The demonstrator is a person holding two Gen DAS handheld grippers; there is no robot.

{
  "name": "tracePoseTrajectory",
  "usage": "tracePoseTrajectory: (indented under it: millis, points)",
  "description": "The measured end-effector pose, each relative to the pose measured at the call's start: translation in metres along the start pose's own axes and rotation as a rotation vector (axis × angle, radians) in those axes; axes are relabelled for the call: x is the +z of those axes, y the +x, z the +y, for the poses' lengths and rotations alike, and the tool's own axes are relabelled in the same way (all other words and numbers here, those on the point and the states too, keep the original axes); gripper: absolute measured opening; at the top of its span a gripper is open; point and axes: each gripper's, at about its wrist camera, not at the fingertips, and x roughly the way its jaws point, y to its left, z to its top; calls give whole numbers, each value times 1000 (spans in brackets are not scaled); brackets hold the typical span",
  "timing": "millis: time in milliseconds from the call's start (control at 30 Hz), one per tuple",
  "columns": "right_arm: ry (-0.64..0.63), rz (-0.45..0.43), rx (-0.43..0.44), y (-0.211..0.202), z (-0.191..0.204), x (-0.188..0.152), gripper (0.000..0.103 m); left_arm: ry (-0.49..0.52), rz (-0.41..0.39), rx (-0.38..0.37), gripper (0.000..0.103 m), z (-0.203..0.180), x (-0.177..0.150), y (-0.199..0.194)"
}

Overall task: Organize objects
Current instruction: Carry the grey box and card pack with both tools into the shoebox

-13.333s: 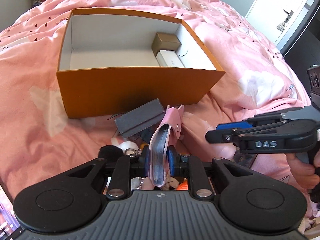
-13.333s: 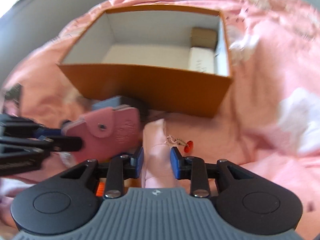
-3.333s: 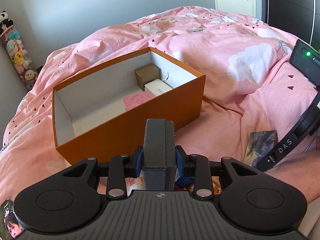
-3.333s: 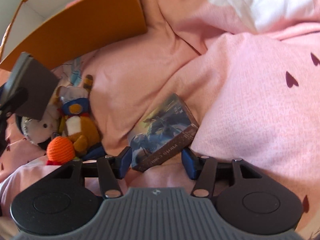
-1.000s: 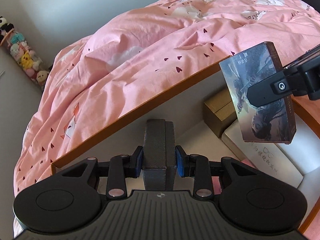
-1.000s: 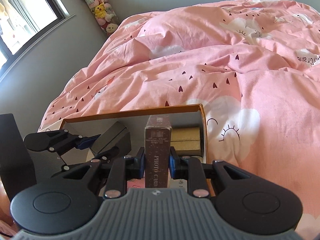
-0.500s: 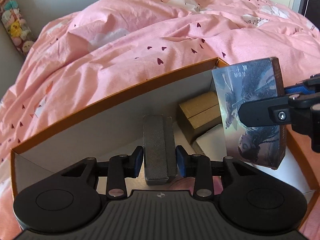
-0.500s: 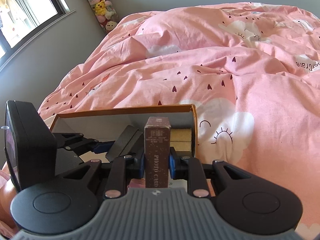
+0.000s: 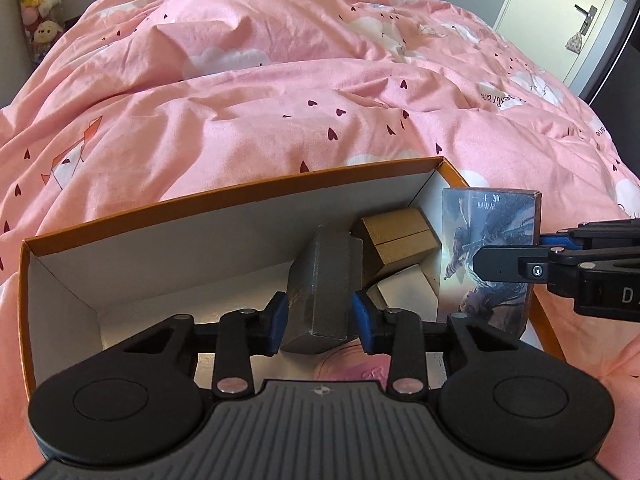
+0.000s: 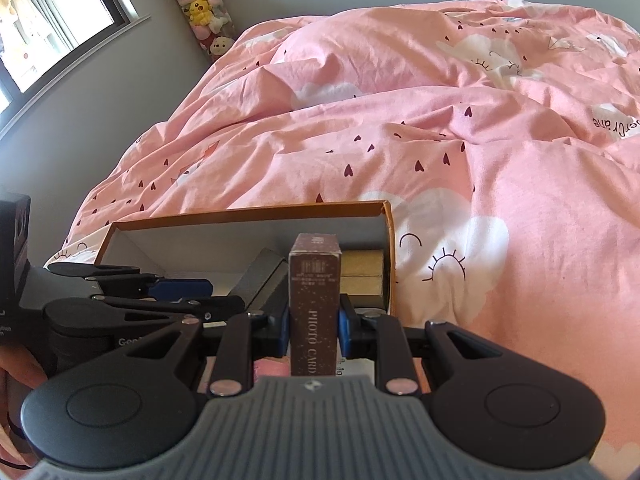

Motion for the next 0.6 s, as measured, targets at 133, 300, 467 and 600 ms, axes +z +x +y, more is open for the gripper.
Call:
tracePoseTrajectory:
  millis: [133,300,467,600]
  points:
    - [-2,5,-2,-1,1,-1,24,-29,-4,-38,25,-6,-2,7]
    - [-4,13,-23,-1,0,-2,24,-91,14,-124,15,-10,4,16]
    - [2,28,-21,4,-2,-2,24,-103,25,-134,19,-11,7,23]
    - [-7,45,-22,14,2,0,24,-107,41,-107,21,-10,11,23]
